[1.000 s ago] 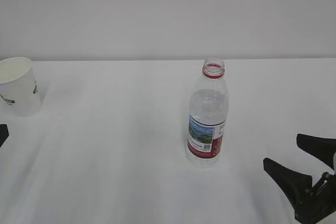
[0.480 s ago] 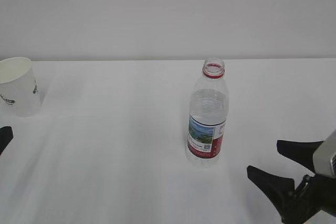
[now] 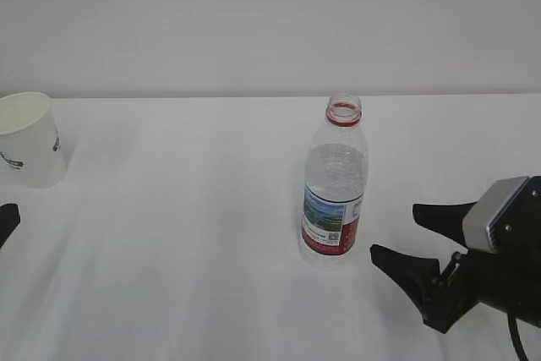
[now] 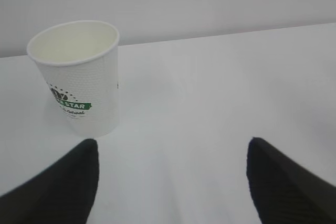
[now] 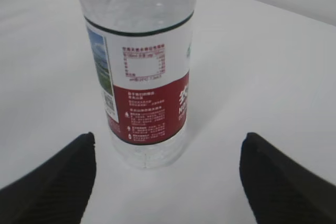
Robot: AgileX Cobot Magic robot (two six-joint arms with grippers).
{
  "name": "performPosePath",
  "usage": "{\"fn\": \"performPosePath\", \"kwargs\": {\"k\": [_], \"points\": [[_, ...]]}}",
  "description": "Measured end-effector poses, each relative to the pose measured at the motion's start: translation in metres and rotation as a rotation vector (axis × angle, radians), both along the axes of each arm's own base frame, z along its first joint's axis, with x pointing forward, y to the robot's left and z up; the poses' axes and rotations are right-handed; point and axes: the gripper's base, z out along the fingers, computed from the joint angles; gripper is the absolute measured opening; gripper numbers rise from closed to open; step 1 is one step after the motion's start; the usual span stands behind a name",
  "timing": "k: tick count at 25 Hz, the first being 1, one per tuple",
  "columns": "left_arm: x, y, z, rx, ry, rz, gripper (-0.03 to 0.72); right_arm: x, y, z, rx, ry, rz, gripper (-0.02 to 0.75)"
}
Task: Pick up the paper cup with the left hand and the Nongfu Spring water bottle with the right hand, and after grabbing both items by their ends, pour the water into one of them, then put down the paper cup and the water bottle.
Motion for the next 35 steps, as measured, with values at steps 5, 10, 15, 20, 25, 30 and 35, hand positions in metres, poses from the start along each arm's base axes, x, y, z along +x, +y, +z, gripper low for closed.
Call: {"fn": "performPosePath", "kwargs": {"k": [5,10,15,20,25,30,35], "points": [[0.0,0.0,0.0,0.0,0.0,0.0,0.627,0.012,0.005,-0.004,0.0,-0.009,0.043,0.653],[0.0,0.0,0.0,0.0,0.0,0.0,0.61,0.022,0.009,-0.012,0.012,0.013,0.085,0.653],[0.0,0.0,0.0,0.0,0.0,0.0,0.599,0.032,0.012,-0.016,0.022,0.016,0.1,0.654],[0.0,0.0,0.0,0.0,0.0,0.0,0.593,0.04,0.015,-0.014,0.032,-0.002,0.119,0.654],[0.0,0.0,0.0,0.0,0.0,0.0,0.591,0.045,0.018,-0.016,0.044,0.006,0.15,0.654],[0.0,0.0,0.0,0.0,0.0,0.0,0.591,0.052,0.02,-0.02,0.053,0.014,0.173,0.653],[0.0,0.0,0.0,0.0,0.0,0.0,0.591,0.059,0.022,-0.018,0.062,-0.002,0.188,0.653]]}}
